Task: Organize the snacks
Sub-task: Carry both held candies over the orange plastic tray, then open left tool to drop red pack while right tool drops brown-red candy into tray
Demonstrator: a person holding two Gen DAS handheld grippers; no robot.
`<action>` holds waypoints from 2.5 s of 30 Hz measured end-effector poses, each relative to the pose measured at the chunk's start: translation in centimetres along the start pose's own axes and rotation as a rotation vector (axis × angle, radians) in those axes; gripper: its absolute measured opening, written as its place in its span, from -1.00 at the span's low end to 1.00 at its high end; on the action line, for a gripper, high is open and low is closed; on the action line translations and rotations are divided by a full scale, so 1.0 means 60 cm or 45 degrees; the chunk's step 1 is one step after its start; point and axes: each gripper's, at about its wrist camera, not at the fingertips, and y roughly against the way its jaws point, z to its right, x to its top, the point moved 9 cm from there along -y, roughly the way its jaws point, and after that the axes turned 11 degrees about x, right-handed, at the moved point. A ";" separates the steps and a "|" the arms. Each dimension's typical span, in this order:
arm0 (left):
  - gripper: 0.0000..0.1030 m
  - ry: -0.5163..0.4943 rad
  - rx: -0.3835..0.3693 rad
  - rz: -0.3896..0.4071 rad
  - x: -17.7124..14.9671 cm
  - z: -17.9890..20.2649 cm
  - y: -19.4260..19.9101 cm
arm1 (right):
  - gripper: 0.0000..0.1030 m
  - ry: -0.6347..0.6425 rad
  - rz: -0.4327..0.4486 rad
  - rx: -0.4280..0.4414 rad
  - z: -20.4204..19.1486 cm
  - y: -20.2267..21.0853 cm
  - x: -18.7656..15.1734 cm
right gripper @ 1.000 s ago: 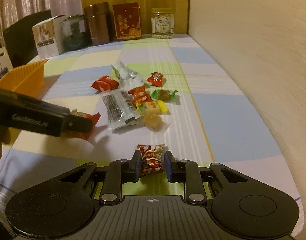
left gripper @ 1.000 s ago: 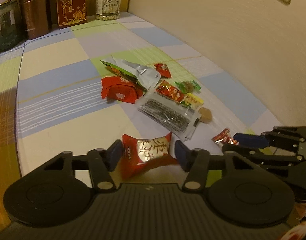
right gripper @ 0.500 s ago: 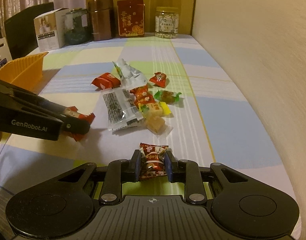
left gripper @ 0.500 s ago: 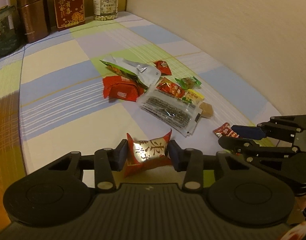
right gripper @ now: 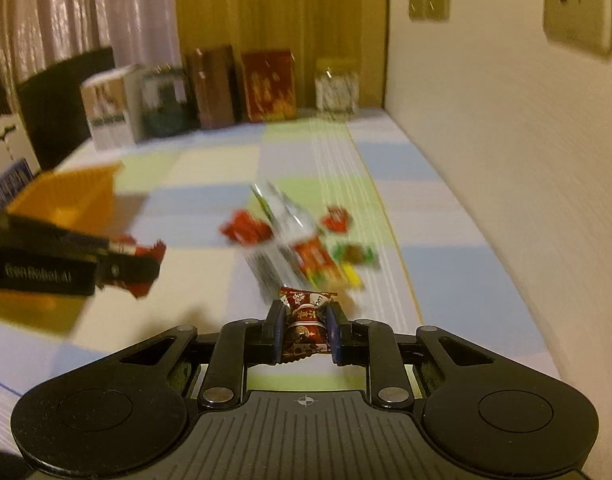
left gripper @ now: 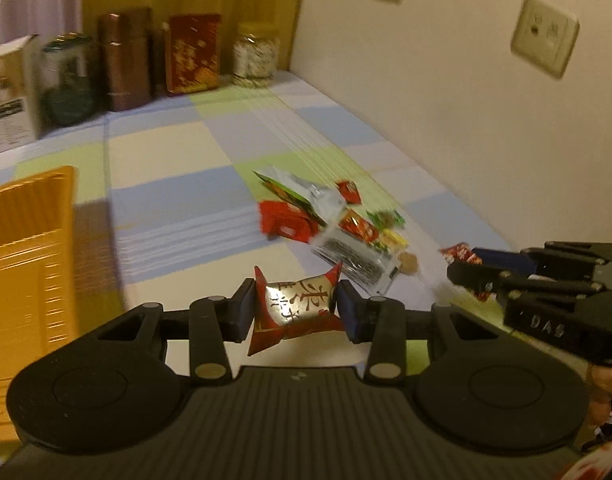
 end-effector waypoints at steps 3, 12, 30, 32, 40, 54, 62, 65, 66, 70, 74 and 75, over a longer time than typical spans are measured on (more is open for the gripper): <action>-0.23 0.029 0.038 0.021 0.005 -0.031 0.032 | -0.56 -0.001 0.037 0.048 -0.044 0.012 0.036; -0.23 0.126 0.212 0.029 -0.011 -0.177 0.116 | -0.56 0.063 0.062 0.256 -0.217 -0.018 0.098; -0.22 0.198 0.388 -0.068 -0.066 -0.384 0.099 | -0.56 0.112 -0.098 0.409 -0.387 -0.172 0.081; -0.22 0.195 0.386 -0.074 -0.068 -0.390 0.090 | -0.56 0.114 -0.109 0.405 -0.389 -0.182 0.078; 0.08 0.186 0.403 -0.081 -0.076 -0.407 0.075 | -0.56 0.118 -0.137 0.400 -0.392 -0.208 0.069; 0.08 0.218 0.417 -0.058 -0.079 -0.425 0.099 | -0.56 0.112 -0.138 0.442 -0.419 -0.215 0.066; 0.08 0.233 0.415 -0.058 -0.083 -0.433 0.102 | -0.52 0.077 -0.118 0.490 -0.430 -0.224 0.072; 0.08 0.227 0.420 -0.059 -0.084 -0.433 0.102 | 0.13 0.058 -0.093 0.492 -0.427 -0.220 0.072; 0.08 0.229 0.418 -0.060 -0.085 -0.433 0.102 | 0.20 0.052 -0.079 0.494 -0.425 -0.216 0.074; 0.08 0.232 0.420 -0.058 -0.085 -0.432 0.104 | 0.20 0.055 -0.070 0.474 -0.417 -0.205 0.076; 0.09 0.233 0.422 -0.050 -0.083 -0.426 0.112 | 0.20 0.056 -0.060 0.430 -0.400 -0.187 0.078; 0.09 0.229 0.422 -0.047 -0.082 -0.423 0.114 | 0.20 0.051 -0.061 0.415 -0.395 -0.182 0.077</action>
